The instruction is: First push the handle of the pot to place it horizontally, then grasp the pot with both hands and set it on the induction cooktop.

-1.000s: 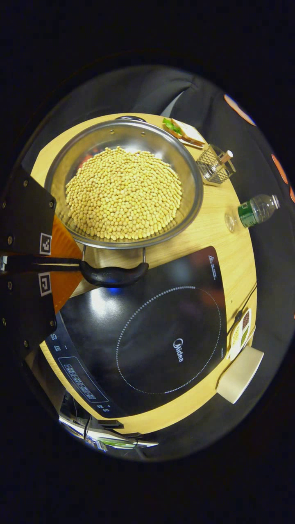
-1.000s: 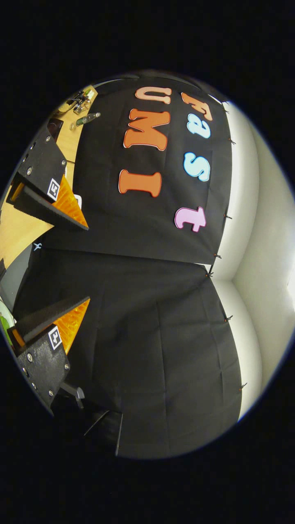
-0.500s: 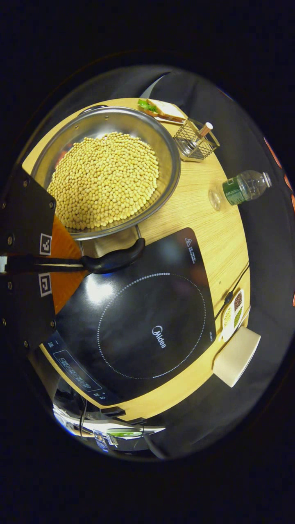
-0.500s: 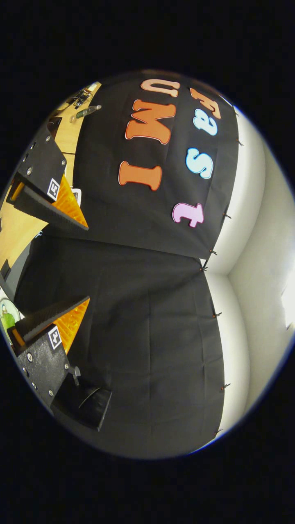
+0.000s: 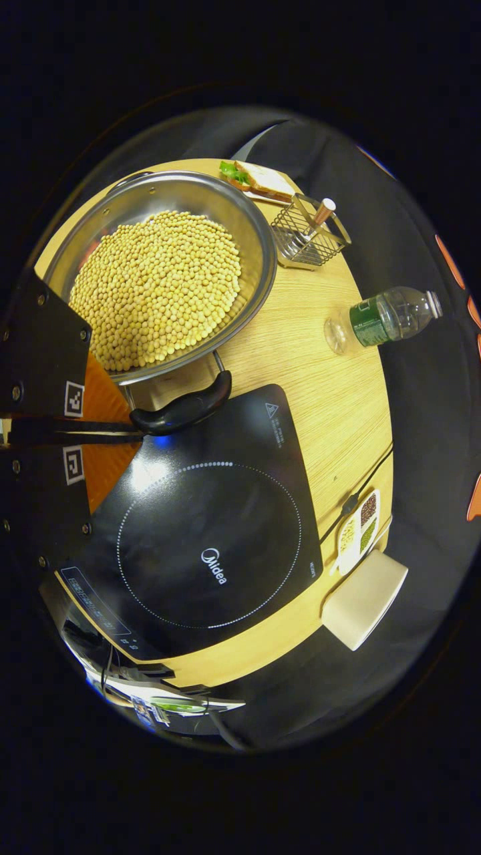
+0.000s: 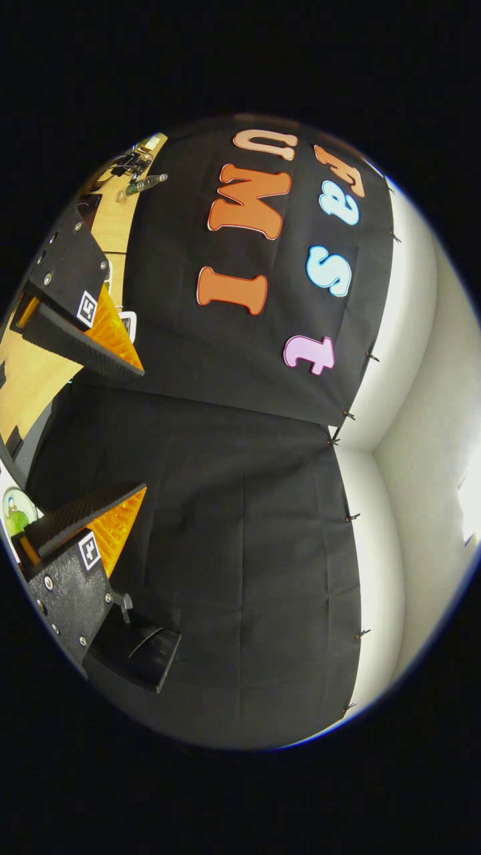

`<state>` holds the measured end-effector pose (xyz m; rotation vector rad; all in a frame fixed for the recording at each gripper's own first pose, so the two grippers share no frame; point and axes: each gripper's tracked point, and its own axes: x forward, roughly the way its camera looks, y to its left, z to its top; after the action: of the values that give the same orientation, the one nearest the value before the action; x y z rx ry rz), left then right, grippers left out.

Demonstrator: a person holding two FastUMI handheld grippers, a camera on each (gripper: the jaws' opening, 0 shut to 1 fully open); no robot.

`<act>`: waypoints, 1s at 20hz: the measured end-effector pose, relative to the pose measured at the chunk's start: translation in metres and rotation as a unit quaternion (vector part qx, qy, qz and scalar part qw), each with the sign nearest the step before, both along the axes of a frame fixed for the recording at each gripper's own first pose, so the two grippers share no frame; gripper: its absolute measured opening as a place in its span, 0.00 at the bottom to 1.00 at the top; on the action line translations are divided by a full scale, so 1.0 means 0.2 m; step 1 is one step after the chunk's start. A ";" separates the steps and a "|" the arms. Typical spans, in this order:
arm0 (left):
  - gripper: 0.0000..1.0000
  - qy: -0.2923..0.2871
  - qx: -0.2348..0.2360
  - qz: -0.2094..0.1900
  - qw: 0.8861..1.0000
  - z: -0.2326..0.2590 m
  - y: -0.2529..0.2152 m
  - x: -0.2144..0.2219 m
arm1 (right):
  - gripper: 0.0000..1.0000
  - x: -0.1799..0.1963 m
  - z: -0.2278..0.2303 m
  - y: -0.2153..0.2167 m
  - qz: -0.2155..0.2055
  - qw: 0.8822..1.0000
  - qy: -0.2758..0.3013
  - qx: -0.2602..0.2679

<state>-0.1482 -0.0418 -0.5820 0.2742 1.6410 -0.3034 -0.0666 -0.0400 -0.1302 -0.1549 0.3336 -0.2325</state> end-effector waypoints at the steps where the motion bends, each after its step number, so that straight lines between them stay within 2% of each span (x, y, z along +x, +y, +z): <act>1: 0.01 -0.004 -0.002 0.002 1.000 0.00 0.00 0.01 | 0.95 0.00 -0.01 0.02 0.004 1.000 0.003 0.000; 7: 0.01 -0.030 -0.020 0.042 0.998 0.07 0.02 0.02 | 0.95 0.01 -0.11 0.22 0.046 0.998 0.023 0.023; 8: 0.01 -0.040 -0.029 0.051 0.997 0.12 0.03 0.03 | 0.97 0.02 -0.15 0.27 0.057 0.997 0.032 0.029; 12: 0.01 -0.069 -0.048 0.075 0.994 0.28 0.16 0.03 | 0.95 0.10 -0.26 0.59 0.115 0.990 0.058 0.062; 14: 0.01 -0.092 -0.028 0.071 0.993 0.35 0.30 0.05 | 0.95 0.11 -0.34 0.81 0.155 0.982 0.077 0.081; 18: 0.01 -0.137 0.018 0.067 0.988 0.51 0.62 0.09 | 0.95 0.07 -0.52 1.29 0.235 0.957 0.119 0.117; 20: 0.01 -0.151 0.034 0.069 0.986 0.58 0.75 0.08 | 0.95 0.02 -0.64 1.53 0.269 0.941 0.155 0.132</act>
<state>-0.1316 0.1089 -0.4658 0.2428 1.3645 -0.0950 -0.0630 0.2655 -0.2576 -0.0124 0.6179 0.3831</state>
